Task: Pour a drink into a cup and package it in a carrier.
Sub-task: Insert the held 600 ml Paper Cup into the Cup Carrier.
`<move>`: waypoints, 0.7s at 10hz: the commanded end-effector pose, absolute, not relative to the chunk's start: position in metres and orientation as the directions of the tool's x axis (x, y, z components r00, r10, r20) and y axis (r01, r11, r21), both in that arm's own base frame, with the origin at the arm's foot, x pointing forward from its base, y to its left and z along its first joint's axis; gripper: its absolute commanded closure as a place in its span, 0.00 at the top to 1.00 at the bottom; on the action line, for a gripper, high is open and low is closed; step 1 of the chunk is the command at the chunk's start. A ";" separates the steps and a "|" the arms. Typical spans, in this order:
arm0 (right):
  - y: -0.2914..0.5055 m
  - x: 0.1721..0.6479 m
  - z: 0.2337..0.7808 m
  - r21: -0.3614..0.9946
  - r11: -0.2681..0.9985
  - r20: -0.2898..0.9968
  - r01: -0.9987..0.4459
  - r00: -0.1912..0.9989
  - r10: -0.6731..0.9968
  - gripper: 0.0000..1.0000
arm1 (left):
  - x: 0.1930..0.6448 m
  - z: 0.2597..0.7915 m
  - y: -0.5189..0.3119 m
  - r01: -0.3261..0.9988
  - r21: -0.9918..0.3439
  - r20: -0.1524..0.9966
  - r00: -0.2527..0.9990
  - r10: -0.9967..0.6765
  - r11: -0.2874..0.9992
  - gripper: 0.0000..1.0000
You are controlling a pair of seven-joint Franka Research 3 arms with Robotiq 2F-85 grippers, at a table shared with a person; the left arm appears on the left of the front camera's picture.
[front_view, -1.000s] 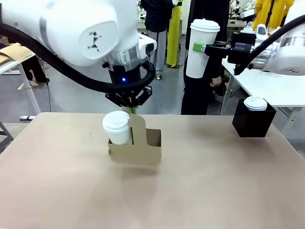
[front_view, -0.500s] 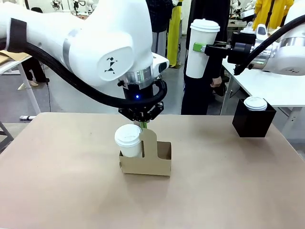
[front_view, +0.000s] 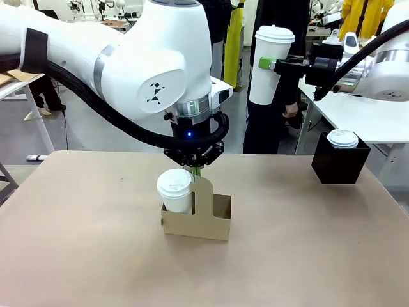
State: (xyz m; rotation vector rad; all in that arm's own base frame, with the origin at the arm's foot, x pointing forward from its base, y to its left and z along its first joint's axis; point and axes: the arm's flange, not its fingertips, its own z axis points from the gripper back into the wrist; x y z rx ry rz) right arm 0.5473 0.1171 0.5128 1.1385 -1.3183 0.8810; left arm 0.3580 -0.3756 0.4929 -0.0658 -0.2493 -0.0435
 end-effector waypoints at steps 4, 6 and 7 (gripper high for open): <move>0.118 0.546 0.516 0.106 0.261 0.987 -0.960 0.070 -0.143 0.81 | 0.357 0.492 -0.374 0.044 -0.063 0.244 0.969 -0.028 0.997 0.02; 0.118 0.546 0.516 0.106 0.261 0.987 -0.960 0.070 -0.143 0.81 | 0.358 0.501 -0.368 0.062 -0.085 0.243 0.969 -0.039 0.994 0.62; 0.118 0.546 0.516 0.106 0.261 0.987 -0.960 0.070 -0.143 0.81 | 0.357 0.513 -0.361 0.073 -0.102 0.250 0.967 -0.046 0.992 1.00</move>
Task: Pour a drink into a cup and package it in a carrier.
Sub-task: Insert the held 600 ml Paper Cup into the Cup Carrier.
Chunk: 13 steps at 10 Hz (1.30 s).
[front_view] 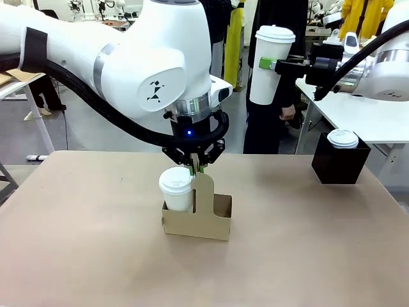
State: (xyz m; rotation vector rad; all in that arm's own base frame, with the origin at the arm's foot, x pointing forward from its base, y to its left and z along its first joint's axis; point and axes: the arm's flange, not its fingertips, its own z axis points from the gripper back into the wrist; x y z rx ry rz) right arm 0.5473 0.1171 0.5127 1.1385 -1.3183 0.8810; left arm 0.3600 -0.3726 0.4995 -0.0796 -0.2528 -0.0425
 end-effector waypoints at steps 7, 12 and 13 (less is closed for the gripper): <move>0.176 0.534 0.450 -0.081 -0.065 0.994 -0.995 -0.075 -0.078 0.81 | 0.348 0.585 -0.256 0.440 -0.154 0.291 0.876 -0.385 0.885 1.00; 0.228 0.503 0.425 0.013 -0.303 1.000 -0.953 0.012 0.003 0.81 | 0.336 0.541 -0.156 0.618 -0.099 0.400 0.743 -0.537 0.780 1.00; 0.233 0.502 0.425 -0.050 -0.247 0.999 -0.968 -0.044 -0.028 0.81 | 0.349 0.564 -0.168 0.589 -0.126 0.332 0.783 -0.526 0.798 1.00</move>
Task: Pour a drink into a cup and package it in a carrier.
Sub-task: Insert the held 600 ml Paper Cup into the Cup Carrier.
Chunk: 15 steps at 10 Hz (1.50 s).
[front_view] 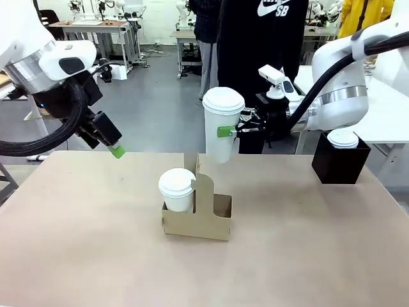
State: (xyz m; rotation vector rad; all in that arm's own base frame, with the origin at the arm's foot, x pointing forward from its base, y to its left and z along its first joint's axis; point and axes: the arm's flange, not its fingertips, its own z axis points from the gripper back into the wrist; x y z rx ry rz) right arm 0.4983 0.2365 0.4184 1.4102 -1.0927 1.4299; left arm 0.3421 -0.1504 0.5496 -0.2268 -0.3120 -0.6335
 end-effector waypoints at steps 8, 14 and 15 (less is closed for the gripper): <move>0.228 0.487 0.374 0.007 -0.326 0.996 -0.945 0.036 -0.083 0.81 | 0.348 0.542 -0.118 0.656 -0.085 0.375 0.718 -0.586 0.750 1.00; 0.241 0.436 0.345 0.060 -0.389 0.992 -0.919 0.100 -0.082 0.81 | 0.356 0.510 -0.055 0.749 -0.095 0.454 0.619 -0.641 0.656 1.00; 0.243 0.434 0.342 0.075 -0.398 0.992 -0.914 0.110 -0.066 0.81 | 0.361 0.504 -0.045 0.759 -0.092 0.454 0.608 -0.651 0.644 1.00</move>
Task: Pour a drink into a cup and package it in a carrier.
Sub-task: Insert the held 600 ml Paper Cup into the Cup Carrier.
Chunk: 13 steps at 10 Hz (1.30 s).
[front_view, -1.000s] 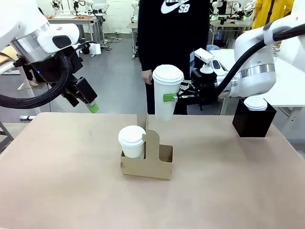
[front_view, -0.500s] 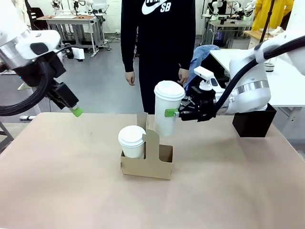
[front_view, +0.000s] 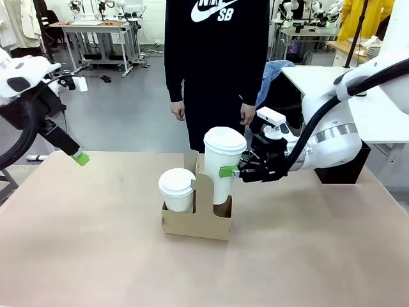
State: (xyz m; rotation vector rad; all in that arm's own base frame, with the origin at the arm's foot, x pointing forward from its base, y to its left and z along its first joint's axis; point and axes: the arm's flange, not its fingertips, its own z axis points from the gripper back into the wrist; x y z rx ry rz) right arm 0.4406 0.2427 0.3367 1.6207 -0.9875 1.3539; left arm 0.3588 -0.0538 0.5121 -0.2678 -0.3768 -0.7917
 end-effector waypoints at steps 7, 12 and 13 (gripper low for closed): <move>0.242 0.436 0.295 0.072 -0.393 0.994 -0.917 0.098 -0.048 0.81 | 0.362 0.500 -0.038 0.752 -0.093 0.434 0.620 -0.653 0.652 1.00; 0.244 0.434 0.269 0.087 -0.417 0.993 -0.905 0.114 -0.040 0.81 | 0.362 0.500 -0.038 0.752 -0.093 0.434 0.620 -0.653 0.652 1.00; 0.245 0.434 0.263 0.086 -0.416 0.993 -0.906 0.110 -0.035 0.81 | 0.362 0.500 -0.038 0.752 -0.093 0.434 0.620 -0.653 0.652 1.00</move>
